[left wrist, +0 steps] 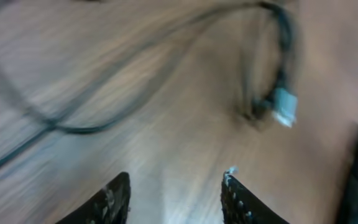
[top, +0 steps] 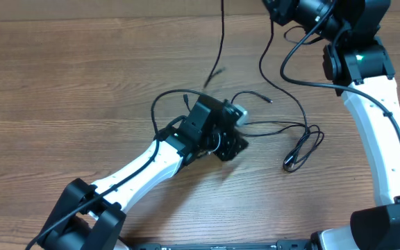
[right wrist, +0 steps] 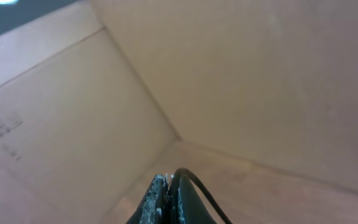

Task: Untangle cables

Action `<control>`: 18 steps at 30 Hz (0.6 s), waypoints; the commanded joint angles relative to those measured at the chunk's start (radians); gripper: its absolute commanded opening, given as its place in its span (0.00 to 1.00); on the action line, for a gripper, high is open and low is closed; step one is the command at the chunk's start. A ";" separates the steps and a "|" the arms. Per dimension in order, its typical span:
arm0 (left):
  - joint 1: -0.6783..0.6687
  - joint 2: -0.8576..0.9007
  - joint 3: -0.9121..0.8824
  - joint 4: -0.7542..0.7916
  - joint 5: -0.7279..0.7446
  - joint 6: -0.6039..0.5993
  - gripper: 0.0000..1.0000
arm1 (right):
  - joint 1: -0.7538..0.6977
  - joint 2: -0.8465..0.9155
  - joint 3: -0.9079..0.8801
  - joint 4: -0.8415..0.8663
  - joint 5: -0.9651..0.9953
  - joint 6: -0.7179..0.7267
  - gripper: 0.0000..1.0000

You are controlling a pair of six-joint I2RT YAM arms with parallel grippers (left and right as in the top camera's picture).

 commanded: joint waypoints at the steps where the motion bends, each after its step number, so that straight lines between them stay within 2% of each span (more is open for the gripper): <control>1: 0.002 0.018 -0.004 0.064 -0.253 -0.257 0.50 | 0.002 -0.014 0.021 -0.053 -0.029 -0.018 0.04; 5: 0.004 0.018 -0.004 0.240 -0.311 -0.357 0.58 | 0.003 -0.015 0.021 -0.161 -0.061 -0.077 0.04; 7: 0.011 0.018 -0.004 0.323 -0.321 -0.380 0.68 | 0.003 -0.016 0.021 -0.213 -0.070 -0.105 0.04; 8: 0.016 0.018 -0.004 0.373 -0.303 -0.380 0.69 | 0.003 -0.016 0.021 -0.248 -0.070 -0.127 0.04; 13: 0.039 0.018 -0.003 0.544 -0.204 -0.389 0.71 | 0.005 -0.016 0.021 -0.359 -0.066 -0.204 0.04; 18: 0.038 0.018 -0.003 0.576 -0.193 -0.402 0.70 | 0.042 -0.016 0.021 -0.384 -0.089 -0.190 0.04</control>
